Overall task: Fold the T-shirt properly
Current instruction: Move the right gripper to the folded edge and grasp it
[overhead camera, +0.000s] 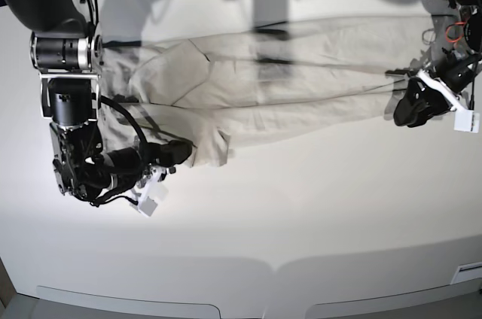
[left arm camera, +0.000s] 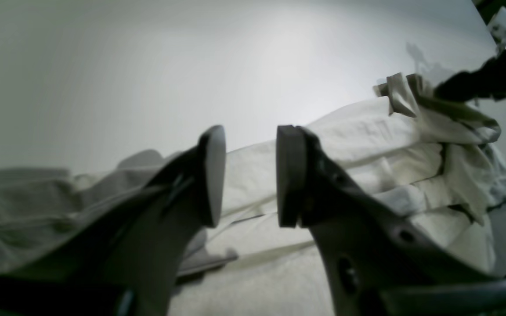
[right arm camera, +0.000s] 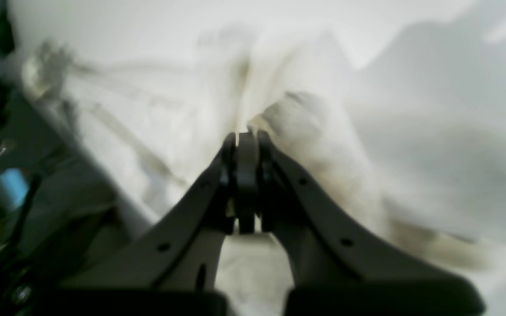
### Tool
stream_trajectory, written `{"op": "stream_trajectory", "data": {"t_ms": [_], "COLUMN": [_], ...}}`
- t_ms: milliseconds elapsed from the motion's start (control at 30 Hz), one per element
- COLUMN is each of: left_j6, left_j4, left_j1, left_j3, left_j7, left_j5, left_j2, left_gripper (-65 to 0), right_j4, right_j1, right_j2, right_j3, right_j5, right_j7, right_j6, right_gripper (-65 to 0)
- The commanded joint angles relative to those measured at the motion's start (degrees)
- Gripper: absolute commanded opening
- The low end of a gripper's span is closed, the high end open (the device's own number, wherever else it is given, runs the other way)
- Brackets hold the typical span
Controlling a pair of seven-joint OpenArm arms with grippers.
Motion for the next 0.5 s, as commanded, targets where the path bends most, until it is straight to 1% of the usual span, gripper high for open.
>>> {"op": "stream_trajectory", "data": {"t_ms": [0, 100, 233, 300, 467], "left_j6": [-0.58, -0.58, -0.58, -0.58, -0.58], "left_j4": [0.96, 0.96, 0.96, 0.96, 0.96], "left_j1": [-0.57, -0.59, -0.59, -0.61, -0.61], "left_j3": [-0.42, -0.42, -0.42, -0.42, -0.42], "left_j7": [-1.44, -1.53, -1.53, -1.55, -1.55], "left_j5": [-1.2, -0.59, 0.48, 0.46, 0.46], "left_j2": [-0.81, -0.81, -0.83, -0.83, -0.81], "left_gripper": [-45.4, -45.4, -45.4, -45.4, -45.4], "right_j4": [0.9, 1.18, 2.08, 2.45, 2.62], "right_j1": [1.9, 0.96, -1.05, -2.38, -5.88], "right_j2": [0.37, 0.22, 0.2, 0.17, 0.04], "right_j3": [0.24, 0.24, 0.24, 0.24, 0.0], "right_j5": [4.17, 12.13, 21.14, 22.75, 22.51], "right_j7": [-1.62, -1.98, -1.98, -1.98, -1.98], "right_j6": [0.25, 0.25, 0.25, 0.25, 0.25], "right_gripper": [-65.0, -65.0, -65.0, -65.0, -65.0]}}
